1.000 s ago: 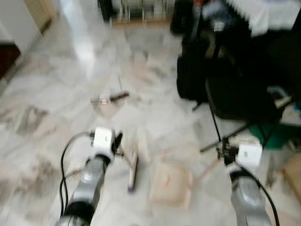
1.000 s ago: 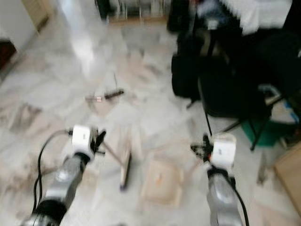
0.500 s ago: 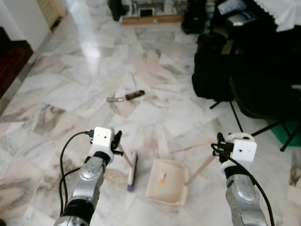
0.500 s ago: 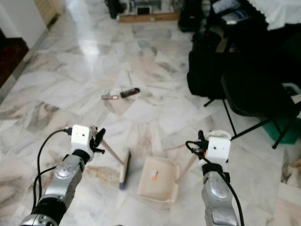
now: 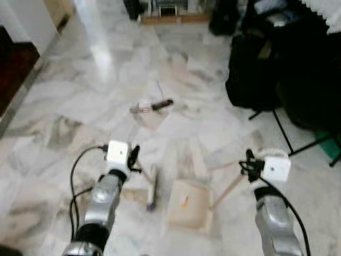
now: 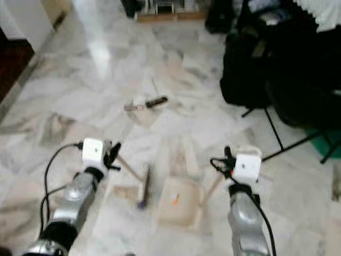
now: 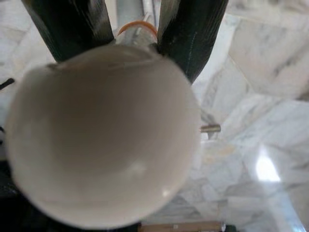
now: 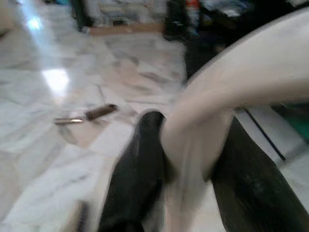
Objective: Sweep floor
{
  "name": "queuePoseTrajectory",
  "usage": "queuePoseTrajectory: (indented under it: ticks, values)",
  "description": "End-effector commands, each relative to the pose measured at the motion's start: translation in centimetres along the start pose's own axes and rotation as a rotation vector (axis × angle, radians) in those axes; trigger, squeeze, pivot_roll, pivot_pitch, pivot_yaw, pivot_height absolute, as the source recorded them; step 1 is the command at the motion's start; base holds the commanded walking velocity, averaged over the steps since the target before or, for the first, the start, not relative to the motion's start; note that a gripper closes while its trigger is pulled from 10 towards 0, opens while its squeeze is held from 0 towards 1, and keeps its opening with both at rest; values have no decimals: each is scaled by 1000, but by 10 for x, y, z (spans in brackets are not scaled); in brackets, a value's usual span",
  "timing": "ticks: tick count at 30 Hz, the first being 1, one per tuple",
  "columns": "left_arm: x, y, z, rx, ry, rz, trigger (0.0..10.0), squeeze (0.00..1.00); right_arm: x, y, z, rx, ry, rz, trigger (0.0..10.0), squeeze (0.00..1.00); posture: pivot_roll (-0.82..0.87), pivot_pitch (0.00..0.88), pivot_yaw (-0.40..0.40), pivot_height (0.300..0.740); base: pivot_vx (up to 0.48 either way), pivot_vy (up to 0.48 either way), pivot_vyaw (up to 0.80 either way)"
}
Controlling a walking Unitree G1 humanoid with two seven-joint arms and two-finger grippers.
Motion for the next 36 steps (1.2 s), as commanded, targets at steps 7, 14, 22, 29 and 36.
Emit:
queuePoseTrajectory:
  ticks: [7, 14, 22, 29, 36]
  values:
    - [-4, -1, 9, 40, 10, 15, 10000, 0, 7, 4, 22, 77, 7, -8, 10000, 0, -45, 135, 43, 740, 0, 0, 0]
    - [1, 0, 11, 47, 10, -1, 10000, 0, 6, 6, 28, 100, -41, 40, 10000, 0, -44, 107, 49, 740, 0, 0, 0]
    - [1, -1, 12, 54, 10, -1, 10000, 0, 6, 9, 39, 131, -60, 88, 10000, 0, -47, 79, 52, 740, 0, 0, 0]
    - [2, 2, 17, 66, 10, 4, 10000, 0, 0, 10, 39, 133, -98, 101, 10000, 0, -37, 110, 49, 740, 0, 0, 418]
    - [1, 2, 16, 61, 10, 10, 10000, 0, 0, 8, 38, 132, -47, 93, 10000, 0, -35, 122, 50, 740, 103, 0, 114]
Point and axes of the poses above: a point about 5 cm out from each wrist's last joint towards the gripper, its own y axis pointing out of the wrist towards the gripper, its own z axis along the axis of the wrist's last joint, x = y × z, the point moved 6 cm from there along y, pointing out of the wrist towards the gripper
